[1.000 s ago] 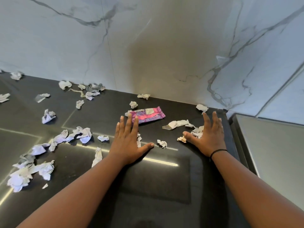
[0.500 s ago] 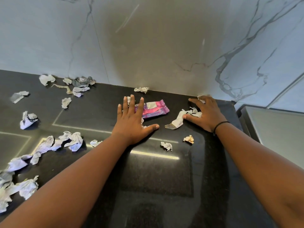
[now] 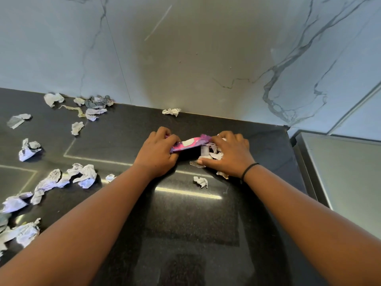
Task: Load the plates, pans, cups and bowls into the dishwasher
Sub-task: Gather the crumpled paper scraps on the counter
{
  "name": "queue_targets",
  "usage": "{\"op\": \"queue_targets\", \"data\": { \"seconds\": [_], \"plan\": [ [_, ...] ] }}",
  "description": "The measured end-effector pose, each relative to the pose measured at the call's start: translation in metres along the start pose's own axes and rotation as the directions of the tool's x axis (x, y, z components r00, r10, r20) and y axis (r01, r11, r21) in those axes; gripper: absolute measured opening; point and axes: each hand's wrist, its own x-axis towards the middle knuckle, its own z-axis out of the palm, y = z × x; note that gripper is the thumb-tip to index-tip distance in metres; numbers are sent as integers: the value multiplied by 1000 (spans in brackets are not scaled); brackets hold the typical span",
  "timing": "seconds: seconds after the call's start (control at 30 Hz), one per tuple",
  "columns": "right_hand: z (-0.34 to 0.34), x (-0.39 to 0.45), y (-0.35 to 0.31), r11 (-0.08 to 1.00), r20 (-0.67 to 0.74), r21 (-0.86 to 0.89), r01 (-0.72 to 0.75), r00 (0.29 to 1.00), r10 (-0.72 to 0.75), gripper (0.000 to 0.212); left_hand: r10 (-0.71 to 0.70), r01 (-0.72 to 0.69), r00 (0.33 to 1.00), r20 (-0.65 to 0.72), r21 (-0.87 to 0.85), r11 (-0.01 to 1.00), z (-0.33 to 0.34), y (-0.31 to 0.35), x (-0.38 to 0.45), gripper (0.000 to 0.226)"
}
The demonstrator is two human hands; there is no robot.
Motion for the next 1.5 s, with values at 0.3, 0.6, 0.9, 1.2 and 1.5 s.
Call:
{"op": "queue_targets", "data": {
  "seconds": [0.3,0.6,0.9,1.2,1.5],
  "plan": [
    [-9,-16,-4,859,-38,508,-61,995,93,19,-174,167,984,-39,-132,977,0,4,-10,43],
    [-6,-72,-9,897,59,440,-47,998,23,28,30,-31,999,36,23,999,2,21,-47,49],
    [-4,-133,-51,996,75,80,38,996,-44,83,-28,17,992,123,88,996,7,58,-55,86],
    [10,-161,-65,1000,-372,12,-10,928,14,20,150,-148,989,6,-135,980,15,64,-48,16],
    [6,-162,-70,978,-200,-156,-139,974,106,44,192,-201,975,115,69,977,8,68,-60,13]
  ]
}}
